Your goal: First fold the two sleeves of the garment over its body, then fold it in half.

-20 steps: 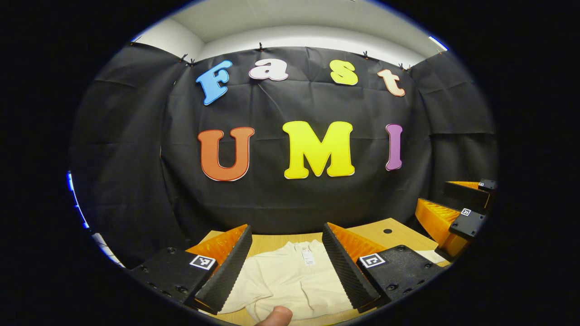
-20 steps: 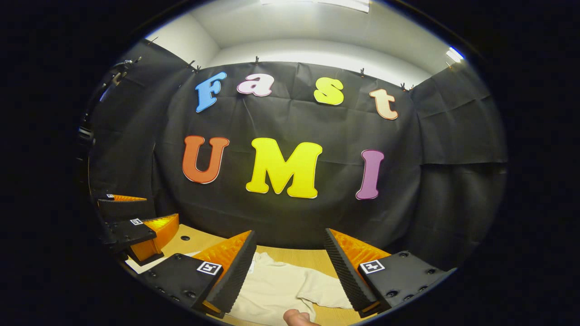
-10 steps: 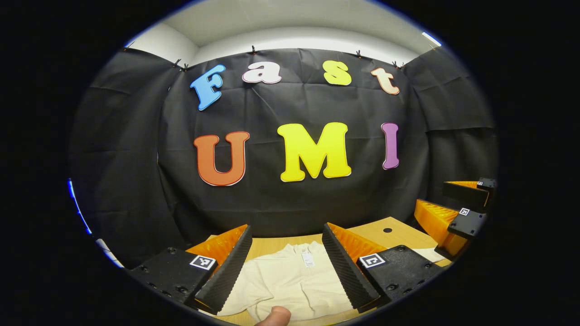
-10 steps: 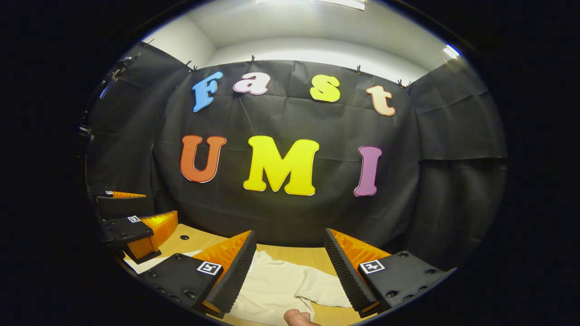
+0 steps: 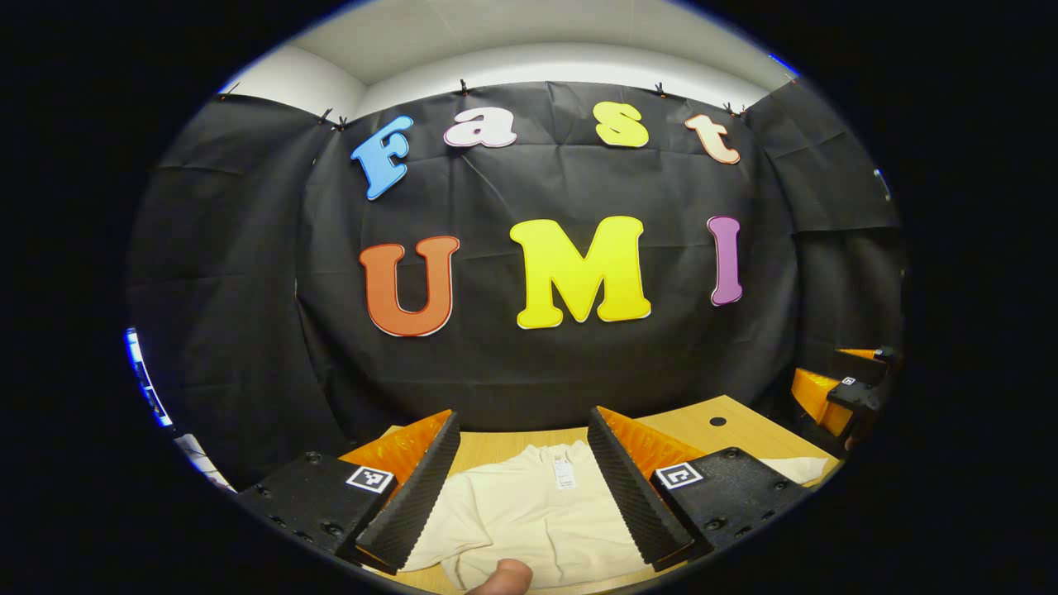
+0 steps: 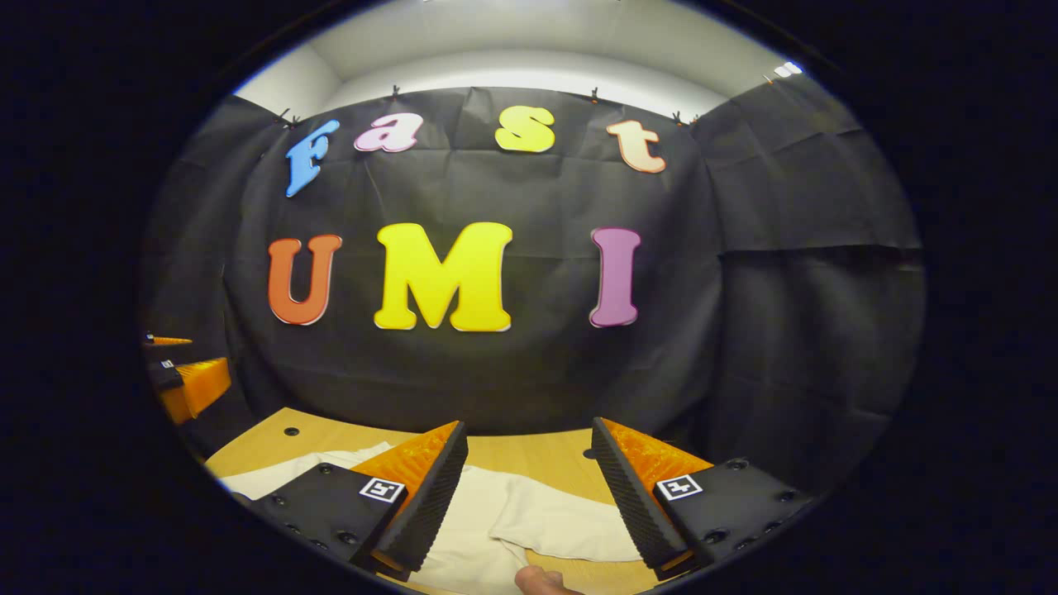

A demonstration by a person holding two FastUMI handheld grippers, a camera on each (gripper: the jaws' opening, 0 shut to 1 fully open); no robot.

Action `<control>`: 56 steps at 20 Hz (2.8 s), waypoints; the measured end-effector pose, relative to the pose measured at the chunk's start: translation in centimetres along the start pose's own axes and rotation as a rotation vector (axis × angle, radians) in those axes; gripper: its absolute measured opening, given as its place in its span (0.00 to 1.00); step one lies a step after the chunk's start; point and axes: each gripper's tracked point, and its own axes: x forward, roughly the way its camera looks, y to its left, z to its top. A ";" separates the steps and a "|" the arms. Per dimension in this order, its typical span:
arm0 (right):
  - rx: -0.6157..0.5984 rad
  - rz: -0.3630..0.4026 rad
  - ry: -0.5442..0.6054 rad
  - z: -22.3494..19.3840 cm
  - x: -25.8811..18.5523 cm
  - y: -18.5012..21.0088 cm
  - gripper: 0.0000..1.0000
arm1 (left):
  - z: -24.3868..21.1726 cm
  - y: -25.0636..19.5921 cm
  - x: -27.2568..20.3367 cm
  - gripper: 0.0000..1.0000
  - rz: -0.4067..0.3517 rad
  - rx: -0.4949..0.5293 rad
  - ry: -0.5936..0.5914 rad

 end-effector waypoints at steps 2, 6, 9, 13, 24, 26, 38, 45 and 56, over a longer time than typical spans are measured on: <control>0.009 -0.060 0.060 -3.1 1.5 -4.2 0.94 | -0.7 -0.7 0.1 0.99 0.014 -0.007 0.022; 0.013 -0.170 0.228 -10.5 2.8 -12.2 0.94 | -0.8 -2.0 -0.1 0.99 0.053 -0.013 0.031; 0.083 -0.229 0.351 -16.0 3.1 -16.9 0.95 | -1.0 -3.0 -0.2 0.99 0.086 -0.009 0.039; 0.143 -0.342 0.508 -22.7 3.8 -22.8 0.94 | -0.7 -4.0 -0.3 0.99 0.124 0.019 0.036; 0.259 -0.577 0.761 -31.4 3.4 -31.0 0.94 | -0.7 -4.5 -0.2 0.99 0.137 0.053 0.027; 0.299 -0.572 0.826 -32.5 3.4 -30.9 0.94 | -1.1 -4.2 0.0 0.99 0.136 0.054 0.042; 0.410 -0.611 1.011 -34.7 4.0 -31.3 0.89 | -1.9 -1.5 0.6 0.99 0.148 0.049 0.054; 0.416 -0.578 1.081 -34.6 4.3 -31.3 0.82 | -2.6 0.6 0.8 0.99 0.149 0.045 0.070; 0.466 -0.500 1.082 -34.6 6.3 -29.6 0.13 | -4.5 2.2 0.7 0.99 0.123 0.059 0.126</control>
